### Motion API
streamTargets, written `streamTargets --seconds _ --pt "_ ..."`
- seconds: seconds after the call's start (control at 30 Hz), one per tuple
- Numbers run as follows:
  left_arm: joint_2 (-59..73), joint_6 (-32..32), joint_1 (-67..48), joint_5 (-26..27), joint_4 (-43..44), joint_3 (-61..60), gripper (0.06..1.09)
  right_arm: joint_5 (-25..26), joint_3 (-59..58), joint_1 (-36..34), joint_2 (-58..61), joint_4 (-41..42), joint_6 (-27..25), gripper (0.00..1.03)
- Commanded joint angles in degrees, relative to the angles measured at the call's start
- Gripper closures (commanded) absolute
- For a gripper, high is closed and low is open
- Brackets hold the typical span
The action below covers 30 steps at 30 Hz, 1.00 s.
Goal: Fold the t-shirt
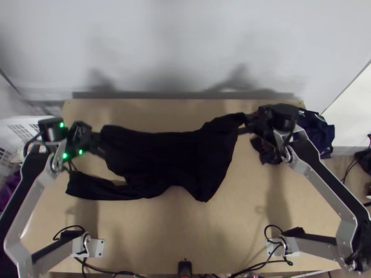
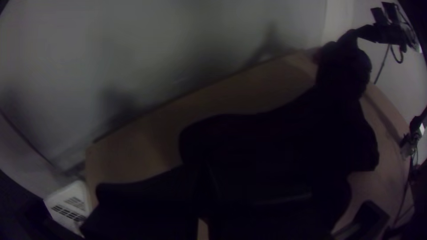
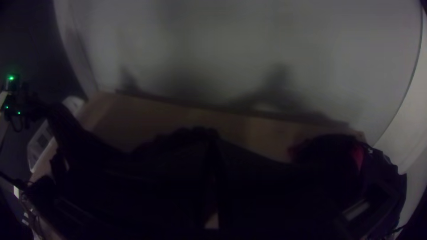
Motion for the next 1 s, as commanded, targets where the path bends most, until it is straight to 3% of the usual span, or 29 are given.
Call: streamTargets --seconds 0.0,0.13,0.3,0.43,0.5,0.6,0.73,0.97 --pt "12.5 1.0 0.1 -9.2 10.6 6.8 1.05 2.5 3.7 1.3 4.0 4.4 0.6 1.0" --pt "5.5 -4.5 0.2 -8.3 6.5 13.6 1.05 4.3 5.5 0.5 0.5 3.2 0.9 1.0" --pt "-10.2 -13.4 -0.2 -4.0 -8.3 34.4 1.05 4.6 9.4 -6.4 -11.9 -1.0 2.1 1.0" --pt "-18.5 -13.9 0.3 -2.5 -20.1 45.5 1.05 3.2 12.4 -8.9 -23.7 -9.1 0.5 1.0" --pt "-23.4 -13.0 0.3 0.4 -29.2 41.2 1.05 0.8 10.4 -8.7 -28.7 -14.6 -0.6 1.0" --pt "-35.9 -4.3 0.1 7.1 -42.5 17.4 1.05 -3.7 0.0 -5.6 -33.9 -22.1 -2.8 1.0" --pt "-51.7 3.5 -0.8 7.0 -55.4 -6.8 1.05 -4.1 -13.2 4.9 -35.7 -32.3 -5.4 1.0" --pt "-46.0 5.4 -1.6 7.2 -53.1 -1.9 1.05 -4.1 -23.0 8.5 -36.3 -35.9 -8.9 1.0"
